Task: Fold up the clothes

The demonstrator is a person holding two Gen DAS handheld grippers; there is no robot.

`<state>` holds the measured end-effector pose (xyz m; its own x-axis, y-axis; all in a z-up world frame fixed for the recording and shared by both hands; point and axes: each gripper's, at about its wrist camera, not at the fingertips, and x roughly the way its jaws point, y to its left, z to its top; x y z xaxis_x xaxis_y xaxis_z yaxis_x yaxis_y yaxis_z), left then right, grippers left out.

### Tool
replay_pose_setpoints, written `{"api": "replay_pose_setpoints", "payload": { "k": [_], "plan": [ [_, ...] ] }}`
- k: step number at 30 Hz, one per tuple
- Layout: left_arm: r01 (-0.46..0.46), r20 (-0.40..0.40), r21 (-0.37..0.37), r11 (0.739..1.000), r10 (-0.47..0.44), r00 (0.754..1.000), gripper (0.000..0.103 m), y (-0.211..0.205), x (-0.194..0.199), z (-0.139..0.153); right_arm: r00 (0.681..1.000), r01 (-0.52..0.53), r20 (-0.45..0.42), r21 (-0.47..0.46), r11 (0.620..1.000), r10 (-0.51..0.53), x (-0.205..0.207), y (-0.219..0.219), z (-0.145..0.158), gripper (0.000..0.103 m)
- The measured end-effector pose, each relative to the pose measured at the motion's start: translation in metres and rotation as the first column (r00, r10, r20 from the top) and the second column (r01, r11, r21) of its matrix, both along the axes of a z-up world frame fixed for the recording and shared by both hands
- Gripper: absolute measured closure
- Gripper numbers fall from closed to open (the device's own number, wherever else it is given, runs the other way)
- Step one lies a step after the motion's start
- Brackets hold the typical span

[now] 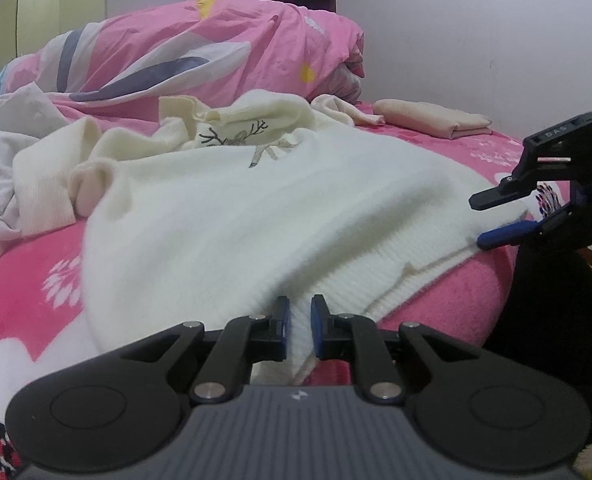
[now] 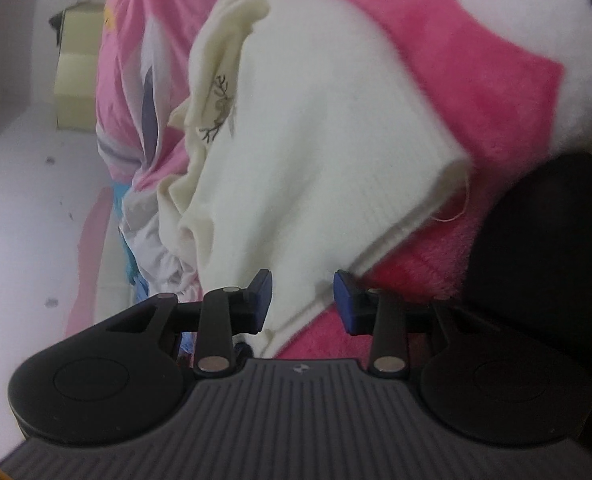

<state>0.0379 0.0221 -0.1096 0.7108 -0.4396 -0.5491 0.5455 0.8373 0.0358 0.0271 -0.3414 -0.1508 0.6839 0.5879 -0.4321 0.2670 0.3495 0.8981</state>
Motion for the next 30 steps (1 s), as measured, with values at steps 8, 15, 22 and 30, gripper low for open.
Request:
{"api": "replay_pose_setpoints", "payload": {
  "k": [8, 15, 22, 30],
  "plan": [
    [0.009, 0.001, -0.016, 1.0, -0.009, 1.0, 0.089, 0.004, 0.0, -0.001, 0.993, 0.099, -0.069, 0.06, 0.993, -0.094, -0.009, -0.015, -0.005, 0.07],
    [0.013, 0.004, -0.018, 1.0, -0.013, 1.0, 0.089, 0.005, 0.0, -0.002, 0.986, 0.144, -0.088, 0.063, 0.988, -0.138, -0.006, -0.022, -0.006, 0.07],
    [0.015, 0.008, -0.014, 1.0, -0.015, 1.0, 0.089, 0.004, -0.002, -0.002, 0.987, 0.154, -0.054, 0.005, 0.988, -0.154, -0.004, -0.02, 0.001, 0.073],
    [0.024, 0.006, -0.005, 1.0, -0.023, 1.0, 0.089, 0.003, -0.001, 0.0, 0.986, 0.166, 0.006, -0.122, 0.978, -0.167, -0.013, -0.024, 0.01, 0.101]
  ]
}}
